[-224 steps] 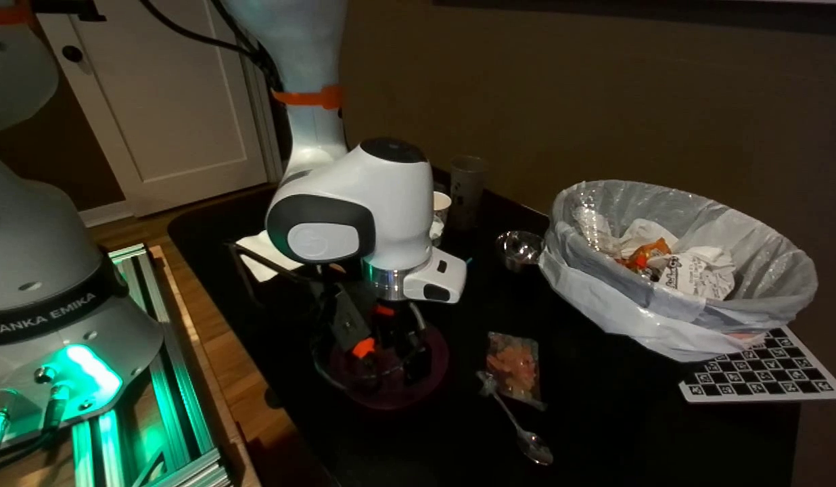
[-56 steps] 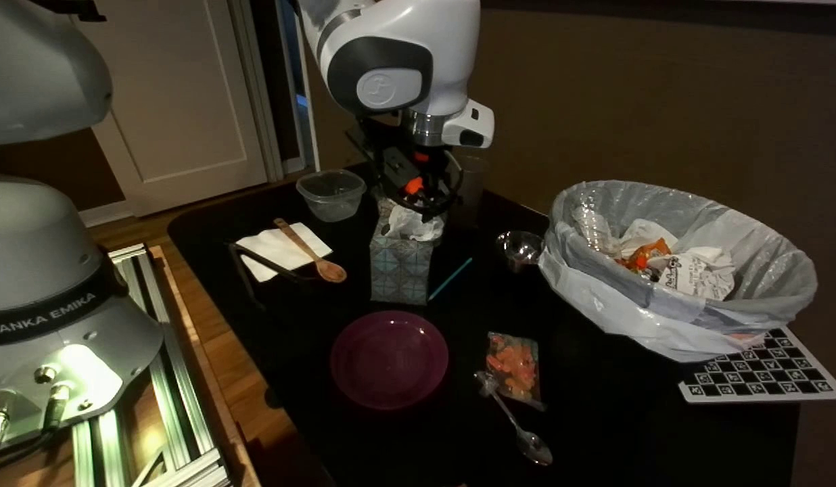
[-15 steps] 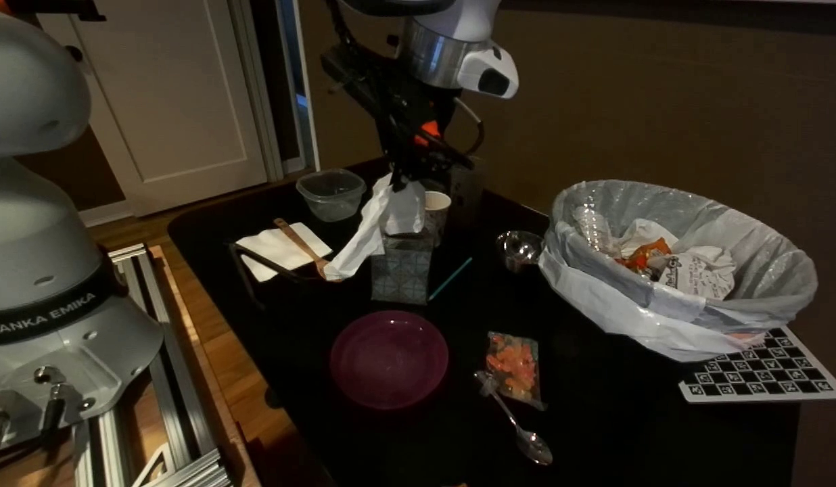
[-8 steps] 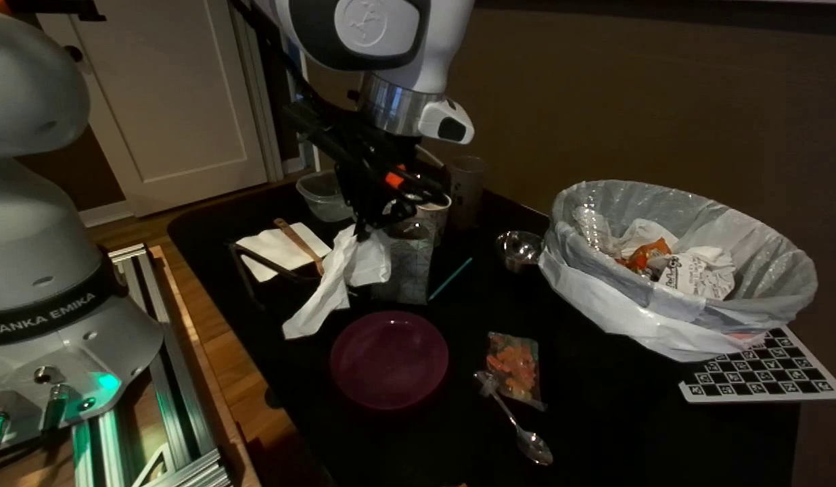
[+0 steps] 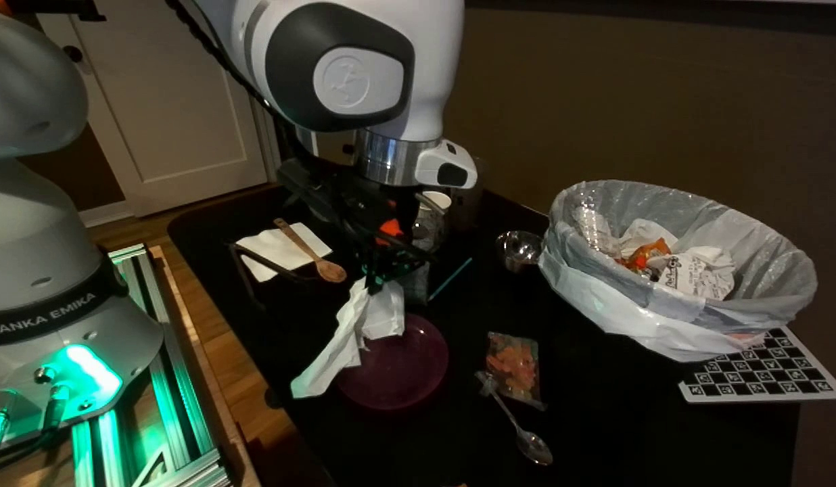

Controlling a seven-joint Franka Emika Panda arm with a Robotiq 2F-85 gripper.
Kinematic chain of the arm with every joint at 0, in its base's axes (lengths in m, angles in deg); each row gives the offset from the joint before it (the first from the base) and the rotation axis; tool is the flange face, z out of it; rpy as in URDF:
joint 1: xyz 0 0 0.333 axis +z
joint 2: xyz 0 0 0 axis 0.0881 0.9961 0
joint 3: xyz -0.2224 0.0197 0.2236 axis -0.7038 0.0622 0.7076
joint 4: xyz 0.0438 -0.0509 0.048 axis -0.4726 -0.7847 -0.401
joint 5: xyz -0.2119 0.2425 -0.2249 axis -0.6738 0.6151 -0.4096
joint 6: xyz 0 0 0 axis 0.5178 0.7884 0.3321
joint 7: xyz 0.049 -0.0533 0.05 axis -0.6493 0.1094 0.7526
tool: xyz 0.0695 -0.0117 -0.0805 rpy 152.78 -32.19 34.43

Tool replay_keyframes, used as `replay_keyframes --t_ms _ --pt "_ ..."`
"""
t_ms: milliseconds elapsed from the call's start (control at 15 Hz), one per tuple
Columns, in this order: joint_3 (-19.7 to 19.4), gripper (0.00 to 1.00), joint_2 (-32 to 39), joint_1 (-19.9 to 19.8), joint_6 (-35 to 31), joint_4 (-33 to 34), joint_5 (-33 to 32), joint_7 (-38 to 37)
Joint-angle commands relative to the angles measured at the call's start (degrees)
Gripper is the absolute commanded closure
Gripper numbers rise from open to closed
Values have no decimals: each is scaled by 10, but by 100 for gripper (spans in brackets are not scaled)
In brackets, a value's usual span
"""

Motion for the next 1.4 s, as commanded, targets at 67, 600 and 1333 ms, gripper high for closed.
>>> replay_keyframes --t_ms 67,600,1333 --pt "-62 100 -71 32 -103 -19 -32 -39" --pt "-177 100 -113 150 -206 -25 -28 -84" --pt "-425 36 -160 431 -283 -30 95 -69"
